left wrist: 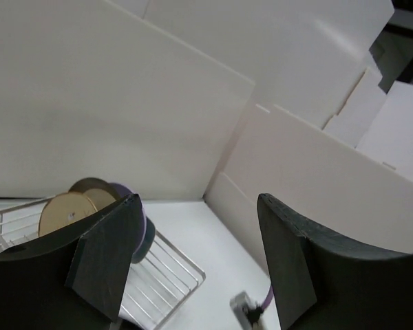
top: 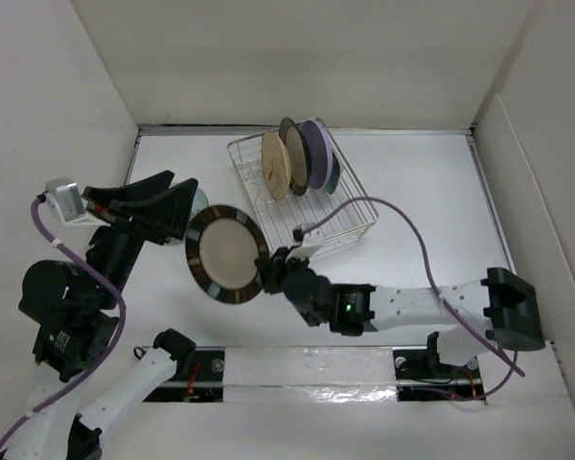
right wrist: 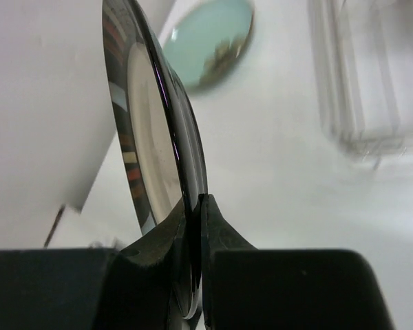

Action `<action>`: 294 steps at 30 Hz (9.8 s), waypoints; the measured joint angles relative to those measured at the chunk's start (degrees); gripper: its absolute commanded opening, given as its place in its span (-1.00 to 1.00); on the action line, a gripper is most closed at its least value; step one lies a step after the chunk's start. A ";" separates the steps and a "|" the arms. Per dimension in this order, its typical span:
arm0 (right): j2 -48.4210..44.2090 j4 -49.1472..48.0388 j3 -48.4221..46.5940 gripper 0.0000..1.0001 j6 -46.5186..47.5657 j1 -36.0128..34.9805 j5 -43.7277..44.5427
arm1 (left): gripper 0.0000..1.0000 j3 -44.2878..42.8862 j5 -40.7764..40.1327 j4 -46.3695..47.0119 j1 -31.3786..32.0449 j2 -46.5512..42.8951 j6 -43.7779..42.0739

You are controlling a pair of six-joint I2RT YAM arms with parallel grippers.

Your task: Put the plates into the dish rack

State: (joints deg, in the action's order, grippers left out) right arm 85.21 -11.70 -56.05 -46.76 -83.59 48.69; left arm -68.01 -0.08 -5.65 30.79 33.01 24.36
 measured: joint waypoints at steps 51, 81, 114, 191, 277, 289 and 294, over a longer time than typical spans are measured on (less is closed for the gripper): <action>34.16 10.05 -53.55 -1.00 59.04 35.69 -9.44 | -0.32 23.52 -13.16 2.64 0.00 -3.85 -5.03; 34.60 14.75 -46.18 -1.00 40.13 34.69 -5.35 | -0.31 23.52 -12.31 2.82 0.00 -3.54 -5.01; 40.09 11.50 -54.95 0.04 21.77 22.80 -23.32 | -0.40 23.52 -15.17 2.86 -0.59 -7.32 -4.83; 50.90 -3.15 -36.94 -1.00 -12.52 23.96 -43.74 | -0.29 23.52 -13.51 4.20 -0.37 -10.64 -3.98; 32.06 11.06 -45.31 0.99 43.01 32.54 -7.69 | 0.42 23.52 -13.38 4.11 -0.37 -5.33 -4.79; -14.51 3.28 -14.29 0.99 35.04 33.18 -10.45 | 0.47 23.52 -13.29 4.07 -0.37 -4.15 -5.31; -39.50 4.15 4.61 0.99 28.98 41.81 -8.20 | 0.46 23.43 -13.29 4.07 -0.37 -3.10 -5.44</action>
State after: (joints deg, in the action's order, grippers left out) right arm 45.71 -7.55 -51.44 -17.78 -41.78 40.49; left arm -44.58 -13.37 -1.58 30.41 29.91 18.92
